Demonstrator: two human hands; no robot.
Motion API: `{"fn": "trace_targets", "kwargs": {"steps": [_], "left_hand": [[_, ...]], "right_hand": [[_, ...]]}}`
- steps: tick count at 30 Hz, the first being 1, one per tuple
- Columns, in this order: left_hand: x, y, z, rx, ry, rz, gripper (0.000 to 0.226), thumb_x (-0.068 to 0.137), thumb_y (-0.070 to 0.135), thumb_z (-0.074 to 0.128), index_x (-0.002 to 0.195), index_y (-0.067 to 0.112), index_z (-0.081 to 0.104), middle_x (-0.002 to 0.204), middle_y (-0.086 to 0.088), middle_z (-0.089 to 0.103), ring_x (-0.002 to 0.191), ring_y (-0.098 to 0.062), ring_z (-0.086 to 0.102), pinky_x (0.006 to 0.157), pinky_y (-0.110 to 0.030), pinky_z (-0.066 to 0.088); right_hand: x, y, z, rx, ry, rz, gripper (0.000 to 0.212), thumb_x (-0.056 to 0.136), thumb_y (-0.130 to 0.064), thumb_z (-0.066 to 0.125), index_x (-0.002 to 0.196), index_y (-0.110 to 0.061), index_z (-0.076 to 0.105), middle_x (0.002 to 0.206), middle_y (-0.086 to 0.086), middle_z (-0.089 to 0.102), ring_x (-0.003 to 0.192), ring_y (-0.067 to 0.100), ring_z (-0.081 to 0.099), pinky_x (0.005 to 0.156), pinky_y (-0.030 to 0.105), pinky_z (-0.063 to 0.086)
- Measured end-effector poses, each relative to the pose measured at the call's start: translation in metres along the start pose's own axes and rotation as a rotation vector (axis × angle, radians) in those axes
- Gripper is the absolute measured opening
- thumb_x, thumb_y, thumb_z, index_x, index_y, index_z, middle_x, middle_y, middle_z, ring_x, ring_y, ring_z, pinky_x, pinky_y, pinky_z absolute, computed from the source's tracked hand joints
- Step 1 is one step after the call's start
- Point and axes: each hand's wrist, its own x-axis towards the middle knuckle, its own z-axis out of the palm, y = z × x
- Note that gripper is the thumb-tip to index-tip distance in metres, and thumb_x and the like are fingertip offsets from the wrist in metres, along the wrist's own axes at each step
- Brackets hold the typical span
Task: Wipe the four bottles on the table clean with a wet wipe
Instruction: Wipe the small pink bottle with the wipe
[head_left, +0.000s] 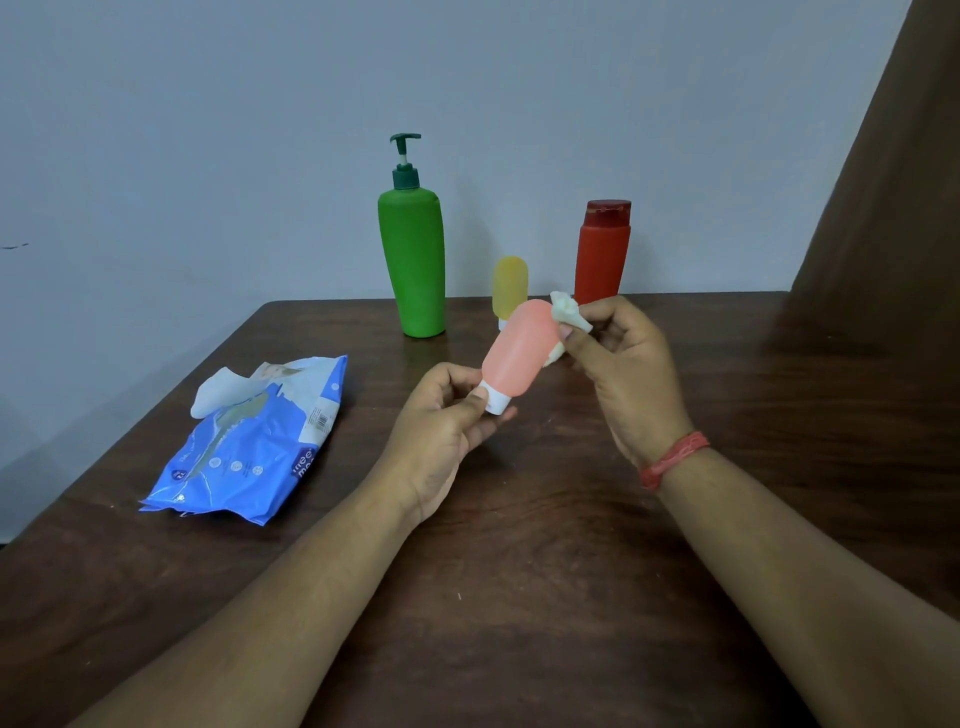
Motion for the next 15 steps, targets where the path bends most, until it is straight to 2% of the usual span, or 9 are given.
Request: {"fn": "trace_targets", "kwargs": {"steps": [2,6,10,15], "left_hand": [[0.001,0.0,0.001,-0.051,0.008,0.001,0.011,0.099,-0.007,0.049,0.105,-0.002,0.057,0.123,-0.018,0.059,0.098,-0.017,0.071,0.094,-0.039,0.058],[0.002,0.002,0.003,-0.178,0.007,-0.009,0.011,0.099,-0.006,0.05,0.103,0.002,0.056,0.131,-0.028,0.055,0.1,-0.021,0.069,0.091,-0.039,0.059],[0.001,0.003,-0.001,-0.222,0.0,-0.041,0.012,0.102,-0.001,0.046,0.109,0.002,0.055,0.131,-0.033,0.057,0.11,-0.032,0.066,0.091,-0.041,0.058],[-0.003,0.001,0.004,-0.212,-0.038,-0.082,0.008,0.103,0.008,0.047,0.107,0.005,0.054,0.124,-0.026,0.063,0.114,-0.032,0.061,0.092,-0.045,0.058]], "right_hand": [[-0.001,0.004,-0.001,-0.103,-0.047,-0.063,0.013,0.093,-0.006,0.068,0.091,-0.018,0.064,0.093,-0.003,0.07,0.088,0.007,0.068,0.073,0.024,0.056],[-0.008,0.018,0.006,-0.31,-0.149,-0.165,0.017,0.09,-0.006,0.069,0.092,-0.022,0.066,0.097,0.001,0.07,0.091,0.023,0.068,0.079,0.048,0.058],[-0.011,0.02,0.011,-0.368,-0.202,-0.177,0.013,0.088,-0.003,0.07,0.093,-0.015,0.066,0.1,-0.002,0.068,0.091,0.019,0.068,0.076,0.047,0.058],[-0.016,0.016,0.015,-0.392,-0.236,-0.218,0.013,0.087,-0.001,0.069,0.092,-0.012,0.067,0.095,-0.004,0.065,0.086,0.017,0.066,0.074,0.044,0.057]]}}
